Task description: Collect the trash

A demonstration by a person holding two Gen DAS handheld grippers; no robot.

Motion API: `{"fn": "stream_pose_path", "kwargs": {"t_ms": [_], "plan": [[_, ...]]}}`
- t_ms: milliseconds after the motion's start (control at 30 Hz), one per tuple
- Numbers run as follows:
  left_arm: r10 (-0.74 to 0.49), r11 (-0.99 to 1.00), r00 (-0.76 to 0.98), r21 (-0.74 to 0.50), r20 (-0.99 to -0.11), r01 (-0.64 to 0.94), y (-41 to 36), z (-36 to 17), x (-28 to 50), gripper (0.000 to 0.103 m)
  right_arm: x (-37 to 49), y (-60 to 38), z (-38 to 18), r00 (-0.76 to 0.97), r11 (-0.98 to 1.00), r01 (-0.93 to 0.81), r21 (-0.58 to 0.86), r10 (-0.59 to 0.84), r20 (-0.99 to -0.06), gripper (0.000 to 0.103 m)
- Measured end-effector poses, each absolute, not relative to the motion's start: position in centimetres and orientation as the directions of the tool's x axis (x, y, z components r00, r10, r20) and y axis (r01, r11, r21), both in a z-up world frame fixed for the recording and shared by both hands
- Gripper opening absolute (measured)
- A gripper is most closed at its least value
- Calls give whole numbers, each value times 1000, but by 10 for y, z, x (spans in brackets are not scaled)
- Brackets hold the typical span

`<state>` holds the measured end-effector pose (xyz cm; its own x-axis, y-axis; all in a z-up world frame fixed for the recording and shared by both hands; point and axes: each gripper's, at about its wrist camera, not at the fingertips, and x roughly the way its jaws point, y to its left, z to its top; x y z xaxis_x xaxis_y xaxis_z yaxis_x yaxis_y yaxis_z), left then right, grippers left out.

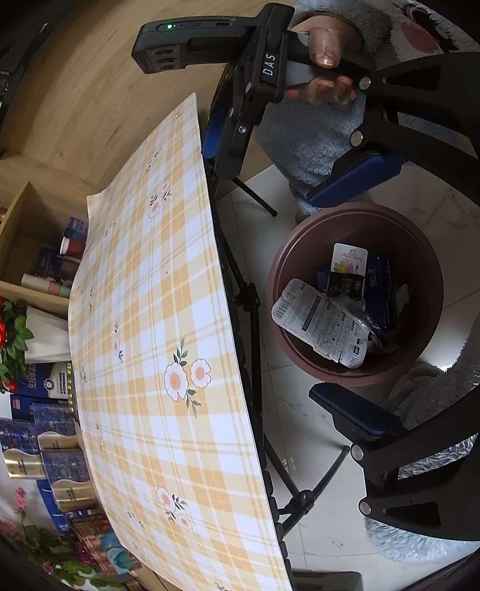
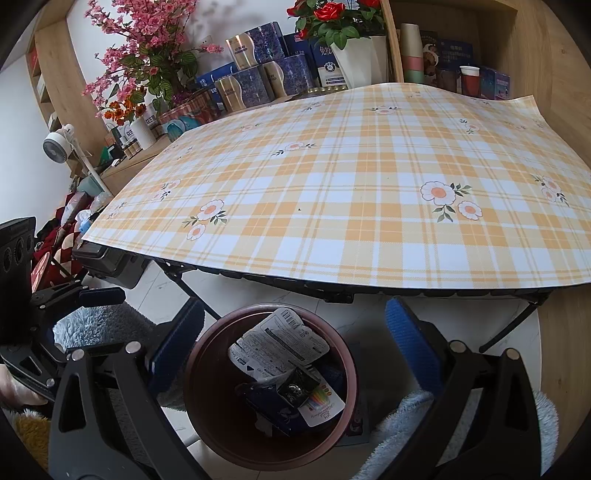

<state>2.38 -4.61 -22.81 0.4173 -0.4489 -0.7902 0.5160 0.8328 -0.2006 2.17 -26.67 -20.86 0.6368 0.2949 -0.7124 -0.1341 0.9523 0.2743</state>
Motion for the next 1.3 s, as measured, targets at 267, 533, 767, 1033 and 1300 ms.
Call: {"fn": "stream_pose_path", "kwargs": {"t_ms": [267, 533, 767, 1033, 1300], "plan": [[-445, 839, 426, -201, -788, 505, -45, -228, 24, 94, 22, -267, -209, 636, 952, -134, 275, 296, -713, 97], [-419, 883, 574, -169, -704, 437, -27, -191, 28, 96, 28, -267, -196, 633, 958, -149, 245, 283, -721, 97], [-413, 905, 745, -149, -524, 398, -19, -100, 47, 97, 42, -283, -103, 748, 980, -123, 159, 197, -634, 97], [-390, 914, 841, -46, -374, 404, -38, -12, 41, 97, 42, -292, -24, 811, 993, -69, 91, 109, -575, 97], [-350, 928, 880, 7, -322, 372, -48, 16, 29, 97, 35, -287, 5, 832, 996, -48, 73, 80, -549, 97]]}}
